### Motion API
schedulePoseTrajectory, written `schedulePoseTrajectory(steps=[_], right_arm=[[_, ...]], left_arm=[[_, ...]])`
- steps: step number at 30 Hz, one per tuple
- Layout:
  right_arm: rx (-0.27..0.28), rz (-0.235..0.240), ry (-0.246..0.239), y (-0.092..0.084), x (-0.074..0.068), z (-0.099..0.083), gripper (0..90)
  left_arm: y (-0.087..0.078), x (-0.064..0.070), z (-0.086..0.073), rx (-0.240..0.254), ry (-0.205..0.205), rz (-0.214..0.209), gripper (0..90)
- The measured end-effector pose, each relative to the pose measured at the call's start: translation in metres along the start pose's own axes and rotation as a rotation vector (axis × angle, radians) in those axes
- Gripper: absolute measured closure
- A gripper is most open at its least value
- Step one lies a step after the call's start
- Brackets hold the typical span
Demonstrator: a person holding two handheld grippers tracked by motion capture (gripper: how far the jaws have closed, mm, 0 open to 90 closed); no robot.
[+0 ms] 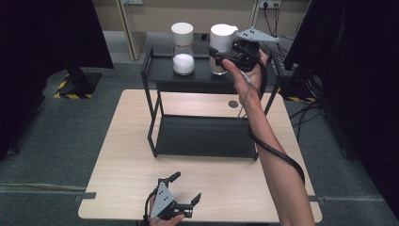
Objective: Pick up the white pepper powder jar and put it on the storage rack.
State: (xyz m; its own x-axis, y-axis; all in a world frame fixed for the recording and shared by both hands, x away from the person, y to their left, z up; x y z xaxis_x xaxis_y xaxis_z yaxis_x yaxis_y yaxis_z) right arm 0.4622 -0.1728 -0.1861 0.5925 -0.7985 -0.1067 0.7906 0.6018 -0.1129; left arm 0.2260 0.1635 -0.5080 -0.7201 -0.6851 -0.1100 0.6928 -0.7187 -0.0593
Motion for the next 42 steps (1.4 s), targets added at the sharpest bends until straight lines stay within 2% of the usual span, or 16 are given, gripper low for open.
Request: schedulePoseTrajectory(steps=[10,25,26,28,31,37,42], right_arm=[[0.001,0.0,0.0,0.01,-0.002,-0.006,30.8],[0.036,-0.007,0.008,0.01,-0.003,-0.015,30.4],[0.036,-0.011,0.008,0.01,-0.004,-0.015,29.0],[0.038,-0.033,0.019,0.008,-0.006,-0.015,15.3],[0.038,-0.041,0.046,0.004,-0.008,-0.014,8.6],[0.025,-0.061,0.052,-0.007,-0.01,-0.014,2.9],[0.05,-0.035,0.077,-0.018,-0.004,-0.021,0.8]], left_arm=[[0.0,0.0,0.0,0.001,-0.002,-0.004,0.3],[0.0,0.0,-0.001,-0.001,-0.009,-0.003,0.3],[0.0,0.0,-0.001,-0.003,-0.009,-0.005,0.3],[0.0,0.0,-0.001,-0.002,-0.009,-0.003,0.3],[0.0,0.0,-0.001,-0.002,-0.008,-0.006,0.3],[0.001,0.001,-0.001,-0.002,-0.017,-0.008,0.3],[0.001,0.001,-0.001,-0.004,-0.014,-0.008,0.3]])
Point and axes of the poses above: each handheld gripper's, and its own axes: y roughly forward along the jaws, z roughly out of its top, x roughly to its right, the point moved 7 cm from there along y, roughly forward along the jaws, and after that the axes turned 7 degrees about y, right-handed, at the moved point
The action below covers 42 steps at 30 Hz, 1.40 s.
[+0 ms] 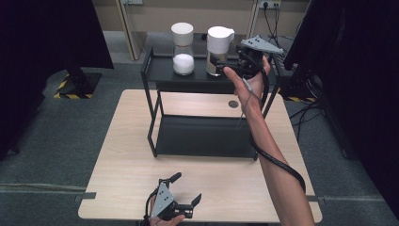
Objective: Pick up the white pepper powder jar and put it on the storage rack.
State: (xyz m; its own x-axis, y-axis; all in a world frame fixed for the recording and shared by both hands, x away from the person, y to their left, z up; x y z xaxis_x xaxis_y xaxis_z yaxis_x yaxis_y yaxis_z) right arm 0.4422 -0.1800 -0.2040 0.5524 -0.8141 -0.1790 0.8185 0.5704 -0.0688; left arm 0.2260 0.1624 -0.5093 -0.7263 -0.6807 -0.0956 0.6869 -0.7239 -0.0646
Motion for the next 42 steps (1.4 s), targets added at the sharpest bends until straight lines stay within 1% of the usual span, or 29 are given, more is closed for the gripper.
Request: schedulePoseTrajectory(steps=[3,6,8,10,17,21,26,30,35,38,42], right_arm=[[0.012,0.006,-0.009,-0.009,0.002,-0.003,0.3],[0.024,0.013,-0.003,-0.017,0.005,-0.005,0.3],[0.03,0.026,0.003,-0.023,0.008,-0.007,0.3],[0.038,0.039,0.009,-0.028,0.01,-0.009,0.3],[0.054,0.069,-0.007,-0.047,0.013,-0.016,0.3],[0.065,0.091,-0.015,-0.057,0.012,-0.019,0.3],[0.077,0.125,-0.015,-0.07,0.011,-0.023,0.3],[0.079,0.153,-0.025,-0.081,0.01,-0.031,0.3],[0.08,0.175,-0.037,-0.092,0.009,-0.042,0.3],[0.083,0.198,-0.029,-0.097,0.008,-0.048,0.3],[0.085,0.216,-0.029,-0.105,0.006,-0.054,0.3]], left_arm=[[0.0,0.0,0.0,-0.001,0.001,0.002,0.3],[0.0,0.0,0.0,-0.001,0.004,0.004,0.3],[0.0,-0.001,0.001,-0.002,0.013,0.009,0.3],[-0.001,-0.002,0.001,0.0,0.007,0.012,0.3],[0.0,-0.001,0.0,-0.004,0.007,0.009,0.3],[0.0,-0.001,0.0,-0.006,0.004,0.01,0.3],[0.0,0.0,0.0,-0.004,0.006,0.016,0.3],[0.0,0.0,0.0,-0.005,0.003,0.019,0.3],[0.0,0.0,-0.001,-0.005,0.003,0.022,0.3],[0.0,-0.001,-0.001,-0.006,0.002,0.027,0.3],[0.0,-0.001,-0.001,-0.005,-0.001,0.031,0.4]])
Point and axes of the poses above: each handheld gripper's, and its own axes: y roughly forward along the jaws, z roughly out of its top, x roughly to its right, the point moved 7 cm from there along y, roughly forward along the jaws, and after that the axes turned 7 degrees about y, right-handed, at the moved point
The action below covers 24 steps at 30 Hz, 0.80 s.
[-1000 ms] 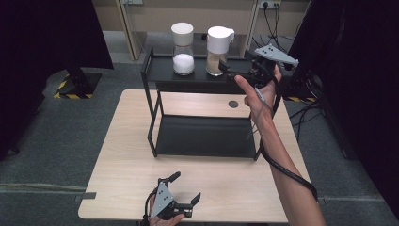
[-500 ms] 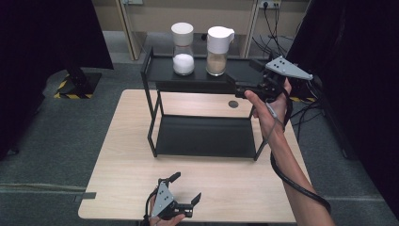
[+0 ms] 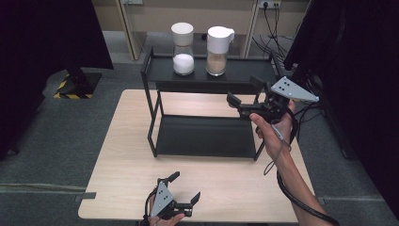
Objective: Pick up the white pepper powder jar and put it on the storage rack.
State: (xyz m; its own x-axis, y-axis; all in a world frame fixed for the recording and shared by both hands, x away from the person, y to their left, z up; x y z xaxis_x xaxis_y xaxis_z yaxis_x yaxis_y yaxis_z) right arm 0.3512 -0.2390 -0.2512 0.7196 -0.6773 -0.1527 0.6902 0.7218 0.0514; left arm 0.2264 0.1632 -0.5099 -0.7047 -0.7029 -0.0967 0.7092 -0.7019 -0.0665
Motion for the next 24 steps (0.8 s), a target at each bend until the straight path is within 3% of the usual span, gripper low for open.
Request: schedulePoseTrajectory(steps=[12,24], right_arm=[[0.011,0.01,-0.031,-0.018,-0.007,-0.027,0.3],[0.003,0.013,-0.026,-0.037,-0.005,-0.065,0.3]], left_arm=[[0.0,0.0,0.0,0.001,-0.001,0.003,0.4],[0.0,0.0,0.0,-0.001,-0.005,0.006,0.4]])
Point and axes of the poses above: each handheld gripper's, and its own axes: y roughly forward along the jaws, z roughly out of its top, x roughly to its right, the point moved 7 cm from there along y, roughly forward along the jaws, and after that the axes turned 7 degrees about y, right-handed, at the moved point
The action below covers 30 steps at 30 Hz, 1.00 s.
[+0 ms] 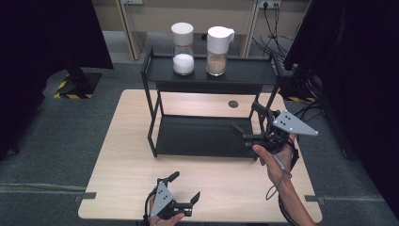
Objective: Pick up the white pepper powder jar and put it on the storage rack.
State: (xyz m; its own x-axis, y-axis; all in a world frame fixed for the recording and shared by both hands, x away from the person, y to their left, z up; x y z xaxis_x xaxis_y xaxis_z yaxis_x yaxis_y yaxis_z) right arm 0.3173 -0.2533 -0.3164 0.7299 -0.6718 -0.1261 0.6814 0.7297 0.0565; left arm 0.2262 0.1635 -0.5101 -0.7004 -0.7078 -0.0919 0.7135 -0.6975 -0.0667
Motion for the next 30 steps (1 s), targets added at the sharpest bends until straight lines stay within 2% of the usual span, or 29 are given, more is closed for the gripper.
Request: schedulePoseTrajectory(steps=[8,14,17,30], right_arm=[[-0.023,-0.003,0.01,-0.011,0.0,-0.028,0.3],[-0.056,-0.009,-0.013,-0.018,-0.003,-0.048,0.3],[-0.067,-0.008,-0.007,-0.021,-0.004,-0.057,0.3],[-0.093,-0.003,-0.008,-0.033,-0.012,-0.094,0.4]], left_arm=[[0.0,0.0,0.0,0.001,-0.008,0.004,0.4],[0.0,-0.001,0.0,0.001,-0.009,0.007,0.3],[-0.001,-0.001,0.0,0.002,-0.007,0.009,0.4],[-0.001,-0.001,0.0,0.004,-0.008,0.012,0.3]])
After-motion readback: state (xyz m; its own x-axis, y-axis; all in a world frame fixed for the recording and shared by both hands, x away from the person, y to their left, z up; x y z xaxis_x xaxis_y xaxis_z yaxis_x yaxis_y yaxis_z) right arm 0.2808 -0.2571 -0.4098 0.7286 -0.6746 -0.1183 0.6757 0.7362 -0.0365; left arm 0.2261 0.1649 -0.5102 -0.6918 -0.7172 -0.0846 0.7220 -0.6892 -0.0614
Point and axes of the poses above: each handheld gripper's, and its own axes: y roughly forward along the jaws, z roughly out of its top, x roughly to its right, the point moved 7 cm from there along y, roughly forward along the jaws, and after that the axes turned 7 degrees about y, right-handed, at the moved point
